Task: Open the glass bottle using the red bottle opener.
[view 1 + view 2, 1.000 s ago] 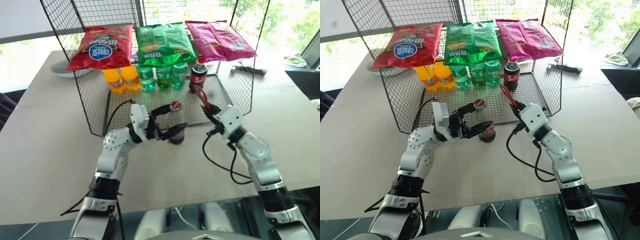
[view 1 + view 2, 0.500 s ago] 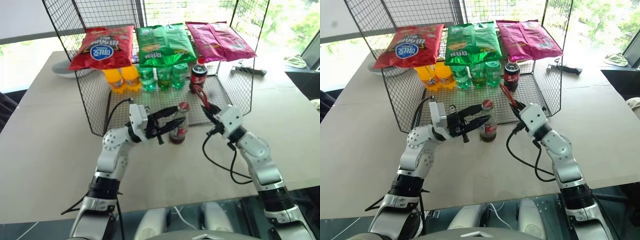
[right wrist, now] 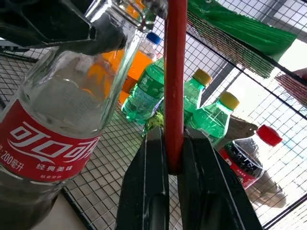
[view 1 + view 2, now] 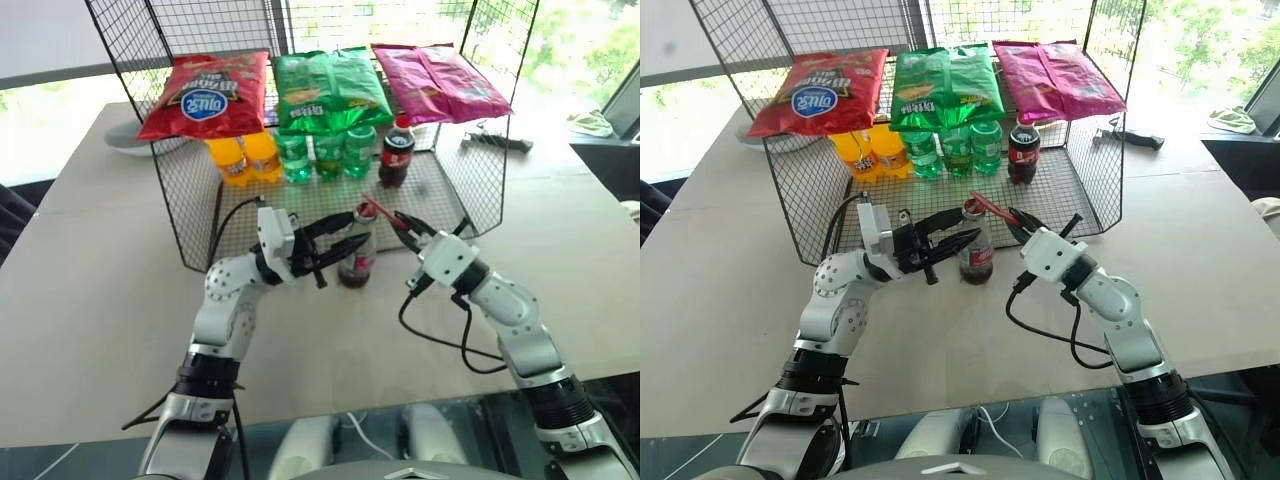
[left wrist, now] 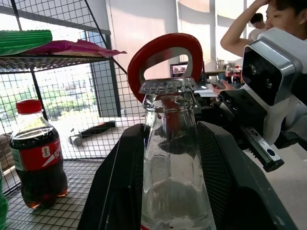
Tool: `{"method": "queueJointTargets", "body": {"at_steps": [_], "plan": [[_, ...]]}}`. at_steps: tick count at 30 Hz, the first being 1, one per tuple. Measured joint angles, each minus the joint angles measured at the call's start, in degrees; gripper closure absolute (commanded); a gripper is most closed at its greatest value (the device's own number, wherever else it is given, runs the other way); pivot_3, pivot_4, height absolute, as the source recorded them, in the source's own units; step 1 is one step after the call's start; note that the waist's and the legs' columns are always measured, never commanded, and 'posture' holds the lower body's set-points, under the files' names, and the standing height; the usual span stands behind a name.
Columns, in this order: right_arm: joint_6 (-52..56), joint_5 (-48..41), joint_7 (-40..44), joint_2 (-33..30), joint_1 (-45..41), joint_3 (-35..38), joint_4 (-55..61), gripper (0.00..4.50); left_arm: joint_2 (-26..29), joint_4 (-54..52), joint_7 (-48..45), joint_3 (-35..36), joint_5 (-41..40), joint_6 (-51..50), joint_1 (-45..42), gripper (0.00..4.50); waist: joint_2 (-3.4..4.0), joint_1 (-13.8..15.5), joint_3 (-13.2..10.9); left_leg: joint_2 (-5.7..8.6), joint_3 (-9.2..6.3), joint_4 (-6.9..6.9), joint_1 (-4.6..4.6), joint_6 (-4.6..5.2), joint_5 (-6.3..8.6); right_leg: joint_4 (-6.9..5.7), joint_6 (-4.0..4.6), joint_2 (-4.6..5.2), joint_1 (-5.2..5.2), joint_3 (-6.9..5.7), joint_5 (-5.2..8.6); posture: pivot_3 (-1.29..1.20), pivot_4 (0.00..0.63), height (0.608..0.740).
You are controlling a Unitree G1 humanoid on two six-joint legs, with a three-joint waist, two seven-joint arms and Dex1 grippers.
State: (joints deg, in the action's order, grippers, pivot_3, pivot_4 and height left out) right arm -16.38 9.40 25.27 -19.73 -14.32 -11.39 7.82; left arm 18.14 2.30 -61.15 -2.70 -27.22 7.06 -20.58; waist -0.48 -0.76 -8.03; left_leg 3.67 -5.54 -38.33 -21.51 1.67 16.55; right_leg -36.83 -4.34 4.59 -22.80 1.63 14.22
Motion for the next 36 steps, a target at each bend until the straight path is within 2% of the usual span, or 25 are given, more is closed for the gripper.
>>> {"method": "queueJointTargets", "body": {"at_steps": [12,19,27,36], "plan": [[-7.9,14.3,-8.7,-1.3,-2.5,-1.7,-4.9,4.5,0.2,0.0,0.1,0.6,-0.2,-0.2,0.4,3.25,-0.01,0.0,0.0,0.01,0.01,0.01,0.14,0.0,0.0,0.0,0.0,0.0,0.14,0.0,0.0,0.0,0.15,0.74],[-15.0,21.9,-17.6,-1.4,-5.6,-3.4,-12.0,4.5,0.7,0.0,0.2,1.1,-0.2,-0.6,0.8,3.25,0.0,0.0,0.0,0.01,0.04,0.11,0.72,0.0,0.01,0.05,0.02,-0.01,0.67,0.03,0.02,0.0,0.15,0.74],[-16.5,33.6,-27.5,-2.9,-8.7,-3.6,-13.5,4.5,1.2,-0.2,0.2,1.6,-0.2,-1.5,0.9,3.25,0.01,0.0,0.0,0.0,0.04,0.1,0.75,0.0,0.0,0.04,0.02,-0.03,0.69,0.04,0.02,0.0,0.15,0.74],[-18.1,35.6,-29.6,-7.4,-10.8,-4.0,-14.0,4.5,1.1,-0.2,0.2,1.4,-0.1,-1.6,0.7,3.25,0.01,0.0,0.0,0.0,0.03,0.1,0.75,0.0,0.0,0.05,0.02,-0.03,0.7,0.04,0.02,0.0,0.15,0.74]]}}
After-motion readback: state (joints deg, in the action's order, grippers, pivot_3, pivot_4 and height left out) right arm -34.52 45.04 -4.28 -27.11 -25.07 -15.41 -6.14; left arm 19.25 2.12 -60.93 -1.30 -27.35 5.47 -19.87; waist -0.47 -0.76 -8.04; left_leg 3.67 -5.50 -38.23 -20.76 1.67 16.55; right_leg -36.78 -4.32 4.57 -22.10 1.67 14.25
